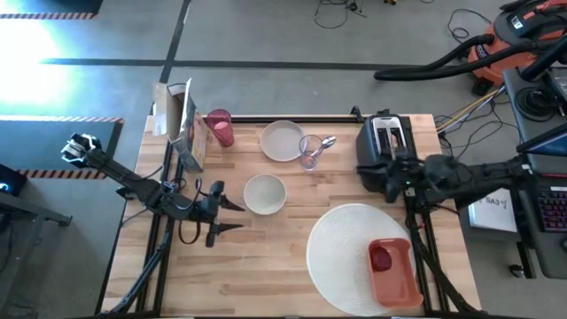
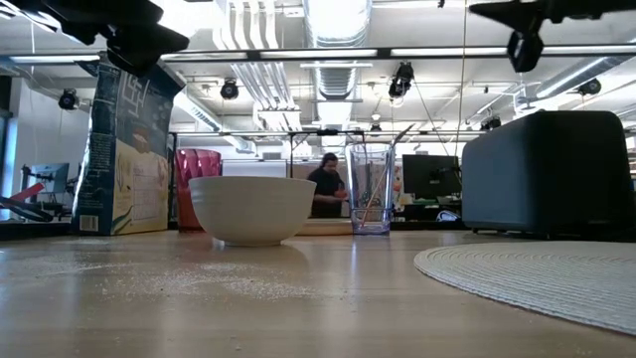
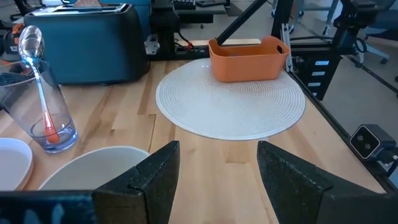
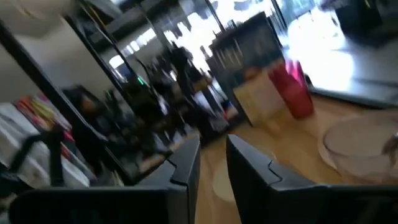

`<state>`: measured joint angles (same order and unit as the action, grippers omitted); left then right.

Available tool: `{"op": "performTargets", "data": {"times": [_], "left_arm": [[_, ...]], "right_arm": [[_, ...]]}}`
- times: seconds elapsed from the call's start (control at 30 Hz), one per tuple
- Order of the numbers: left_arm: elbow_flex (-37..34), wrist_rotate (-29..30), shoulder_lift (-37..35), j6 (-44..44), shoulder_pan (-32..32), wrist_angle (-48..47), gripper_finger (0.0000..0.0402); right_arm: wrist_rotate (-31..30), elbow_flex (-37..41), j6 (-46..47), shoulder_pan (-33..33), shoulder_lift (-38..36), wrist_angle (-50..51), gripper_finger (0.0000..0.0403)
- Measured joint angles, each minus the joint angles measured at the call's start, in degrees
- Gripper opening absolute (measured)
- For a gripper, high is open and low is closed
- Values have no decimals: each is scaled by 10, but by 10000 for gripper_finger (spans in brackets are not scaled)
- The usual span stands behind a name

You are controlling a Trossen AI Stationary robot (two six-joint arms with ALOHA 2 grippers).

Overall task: Arrange a breakfast setting
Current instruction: Move the tablemat to the center of the table

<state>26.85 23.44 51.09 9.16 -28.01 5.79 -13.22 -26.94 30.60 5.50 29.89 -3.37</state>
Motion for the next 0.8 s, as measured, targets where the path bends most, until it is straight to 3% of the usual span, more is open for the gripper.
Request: {"op": "performTargets", "data": {"times": [0.2,0.47,0.67,0.8], "left_arm": [[0,0,-11,3,0,-10,199],[0,0,-22,16,0,-31,199],[0,-1,-25,19,0,-39,199],[0,-2,-28,19,0,-48,199]], "right_arm": [[27,-131,17,0,128,122,107],[30,-302,46,0,256,400,160],[35,-380,90,7,327,516,157],[87,-401,108,24,374,526,138]]}}
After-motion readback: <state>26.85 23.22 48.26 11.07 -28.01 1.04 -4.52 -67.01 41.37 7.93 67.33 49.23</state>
